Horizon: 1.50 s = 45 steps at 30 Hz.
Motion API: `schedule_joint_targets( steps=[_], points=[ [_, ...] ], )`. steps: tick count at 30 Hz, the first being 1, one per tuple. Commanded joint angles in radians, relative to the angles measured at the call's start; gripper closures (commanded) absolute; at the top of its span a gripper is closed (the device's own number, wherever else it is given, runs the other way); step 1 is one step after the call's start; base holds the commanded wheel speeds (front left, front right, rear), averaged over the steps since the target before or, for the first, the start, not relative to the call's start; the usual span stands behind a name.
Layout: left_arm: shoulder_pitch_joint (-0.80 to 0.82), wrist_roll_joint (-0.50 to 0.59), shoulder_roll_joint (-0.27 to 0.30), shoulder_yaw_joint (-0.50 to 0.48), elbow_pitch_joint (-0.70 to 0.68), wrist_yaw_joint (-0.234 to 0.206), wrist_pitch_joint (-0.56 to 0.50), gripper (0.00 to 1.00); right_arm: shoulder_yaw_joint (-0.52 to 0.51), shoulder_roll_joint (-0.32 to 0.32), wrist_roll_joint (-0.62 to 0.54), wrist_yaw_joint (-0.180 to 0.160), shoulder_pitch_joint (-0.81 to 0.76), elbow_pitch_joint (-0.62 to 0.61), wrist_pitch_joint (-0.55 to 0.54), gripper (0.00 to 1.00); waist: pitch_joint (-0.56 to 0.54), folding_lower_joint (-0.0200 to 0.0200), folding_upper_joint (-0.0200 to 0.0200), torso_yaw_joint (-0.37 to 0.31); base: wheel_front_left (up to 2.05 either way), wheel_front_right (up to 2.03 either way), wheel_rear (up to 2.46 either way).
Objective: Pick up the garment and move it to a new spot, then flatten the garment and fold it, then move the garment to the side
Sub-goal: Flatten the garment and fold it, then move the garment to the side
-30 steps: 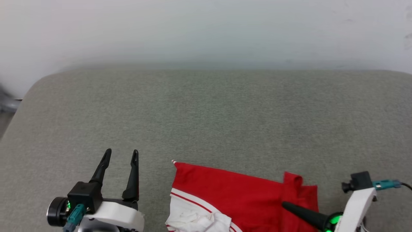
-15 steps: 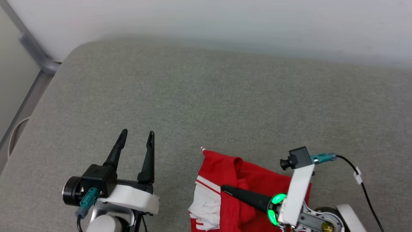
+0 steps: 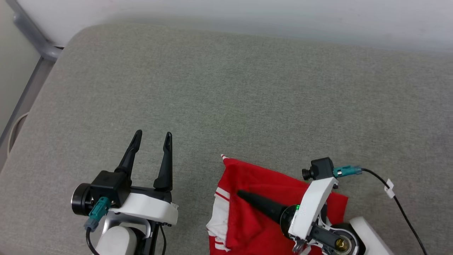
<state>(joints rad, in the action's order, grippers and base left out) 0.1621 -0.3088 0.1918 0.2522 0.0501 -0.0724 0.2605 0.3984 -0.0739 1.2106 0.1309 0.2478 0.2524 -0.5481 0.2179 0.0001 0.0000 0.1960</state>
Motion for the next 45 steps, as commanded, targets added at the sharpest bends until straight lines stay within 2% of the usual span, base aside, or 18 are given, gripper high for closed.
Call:
schedule_joint_targets(
  steps=[1, 6, 12, 18, 21, 22, 27, 32, 37, 45],
  points=[
    [-0.003, 0.005, -0.002, -0.004, 0.002, 0.002, 0.006, 0.0, 0.003, -0.007, 0.009, 0.0, 0.019, -0.007, 0.007, 0.0, -0.006, -0.0001, 0.0, -0.008, 0.0, 0.0, 0.0],
    [-0.015, 0.019, -0.002, -0.02, 0.016, 0.013, 0.005, 0.0, 0.057, -0.046, -0.001, 0.0, 0.034, -0.09, 0.112, 0.0, -0.034, -0.0001, 0.0, -0.045, 0.0, 0.0, 0.0],
    [-0.034, 0.032, 0.002, -0.035, 0.032, 0.012, 0.005, 0.0, 0.058, -0.144, -0.138, 0.0, 0.029, -0.118, 0.348, 0.0, -0.072, -0.0001, 0.0, -0.098, 0.0, 0.0, 0.0],
    [-0.063, 0.03, 0.012, -0.062, 0.049, 0.001, 0.005, 0.0, -0.078, -0.211, -0.382, 0.0, -0.023, -0.057, 0.564, 0.0, -0.115, -0.0001, 0.0, -0.149, 0.0, 0.0, 0.0],
    [-0.08, 0.028, 0.015, -0.081, 0.051, -0.007, 0.005, 0.0, -0.187, -0.208, -0.519, 0.0, -0.067, -0.047, 0.624, 0.0, -0.14, -0.0001, 0.0, -0.169, 0.0, 0.0, 0.0],
    [-0.099, 0.026, 0.016, -0.09, 0.052, -0.013, 0.004, 0.0, -0.262, -0.186, -0.597, 0.0, -0.101, -0.068, 0.655, 0.0, -0.159, -0.0001, 0.0, -0.179, 0.0, 0.0, 0.0],
    [-0.148, 0.026, 0.019, -0.105, 0.053, -0.023, 0.004, 0.0, -0.418, -0.137, -0.804, 0.0, -0.2, -0.163, 0.652, 0.0, -0.211, -0.0001, 0.0, -0.202, 0.0, 0.0, 0.0],
    [-0.185, 0.03, 0.025, -0.109, 0.058, -0.027, 0.004, 0.0, -0.469, -0.079, -0.961, 0.0, -0.295, -0.312, 0.595, 0.0, -0.237, -0.0001, 0.0, -0.207, 0.0, 0.0, 0.0],
    [-0.202, 0.032, 0.024, -0.108, 0.068, -0.03, 0.004, 0.0, -0.482, -0.047, -1.037, 0.0, -0.379, -0.43, 0.536, 0.0, -0.253, -0.0001, 0.0, -0.2, 0.0, 0.0, 0.0],
    [-0.203, 0.036, 0.015, -0.111, 0.078, -0.023, 0.004, 0.0, -0.498, -0.018, -1.051, -0.001, -0.428, -0.521, 0.486, 0.0, -0.257, -0.0001, 0.0, -0.186, 0.0, 0.0, 0.0]
  ],
)
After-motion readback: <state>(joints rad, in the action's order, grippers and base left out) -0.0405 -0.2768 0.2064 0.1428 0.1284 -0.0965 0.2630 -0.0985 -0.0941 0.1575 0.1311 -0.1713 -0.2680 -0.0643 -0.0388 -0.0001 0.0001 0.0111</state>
